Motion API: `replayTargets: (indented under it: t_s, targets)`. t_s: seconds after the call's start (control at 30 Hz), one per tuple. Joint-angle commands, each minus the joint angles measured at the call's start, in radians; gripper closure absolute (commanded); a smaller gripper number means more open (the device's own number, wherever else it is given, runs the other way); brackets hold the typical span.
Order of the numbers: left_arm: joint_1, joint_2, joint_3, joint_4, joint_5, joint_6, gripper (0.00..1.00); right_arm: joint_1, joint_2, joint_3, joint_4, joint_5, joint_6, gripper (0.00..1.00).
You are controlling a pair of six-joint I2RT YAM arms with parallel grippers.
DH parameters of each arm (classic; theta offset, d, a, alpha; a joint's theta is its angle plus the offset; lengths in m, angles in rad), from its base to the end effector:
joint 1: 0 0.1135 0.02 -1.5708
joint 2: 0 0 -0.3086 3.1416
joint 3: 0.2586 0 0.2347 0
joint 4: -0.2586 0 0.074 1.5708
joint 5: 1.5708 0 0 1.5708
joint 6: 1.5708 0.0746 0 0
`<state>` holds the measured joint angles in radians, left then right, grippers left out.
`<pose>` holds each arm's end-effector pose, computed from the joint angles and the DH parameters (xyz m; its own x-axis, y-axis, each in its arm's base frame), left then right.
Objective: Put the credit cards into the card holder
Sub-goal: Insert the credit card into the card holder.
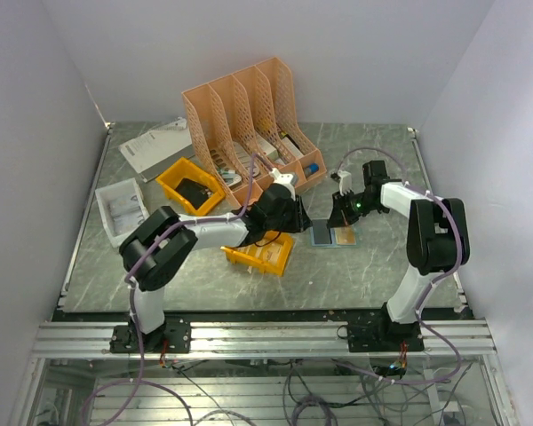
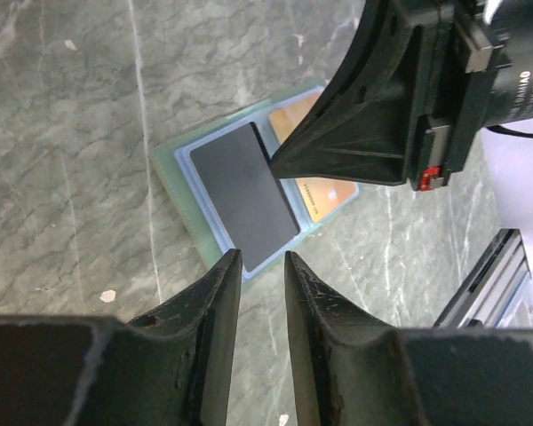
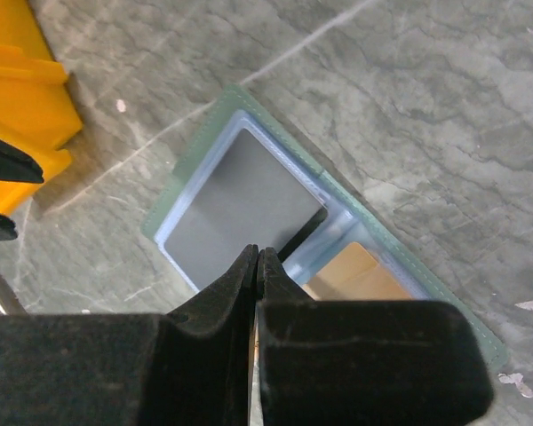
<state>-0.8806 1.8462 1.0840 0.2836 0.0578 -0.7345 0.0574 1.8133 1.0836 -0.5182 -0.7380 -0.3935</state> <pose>0.2776 -0.3430 0.2288 -0.7555 -0.1359 -0.6409 0.3991 0.6804 -0.6147 0.3408 0.0699 0.1840 -0.7764 -0.3287 -0.5377 -0.5990 0.6500 0.4676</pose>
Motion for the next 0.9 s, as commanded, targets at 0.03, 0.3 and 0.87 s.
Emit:
replayTargets:
  t_s: [0.03, 0.3, 0.87]
  targets:
    - [0.003, 0.058, 0.056, -0.007, 0.043, -0.020, 0.67, 0.006, 0.038, 0.026, -0.005, 0.062, 0.009, 1.00]
    - [0.003, 0.118, 0.095, -0.025, 0.059, -0.029, 0.74, 0.017, 0.073, 0.038, -0.014, 0.129, 0.021, 1.00]
    - [-0.002, 0.197, 0.199, -0.191, 0.018, 0.016, 0.93, 0.018, 0.091, 0.044, -0.026, 0.140, 0.022, 1.00]
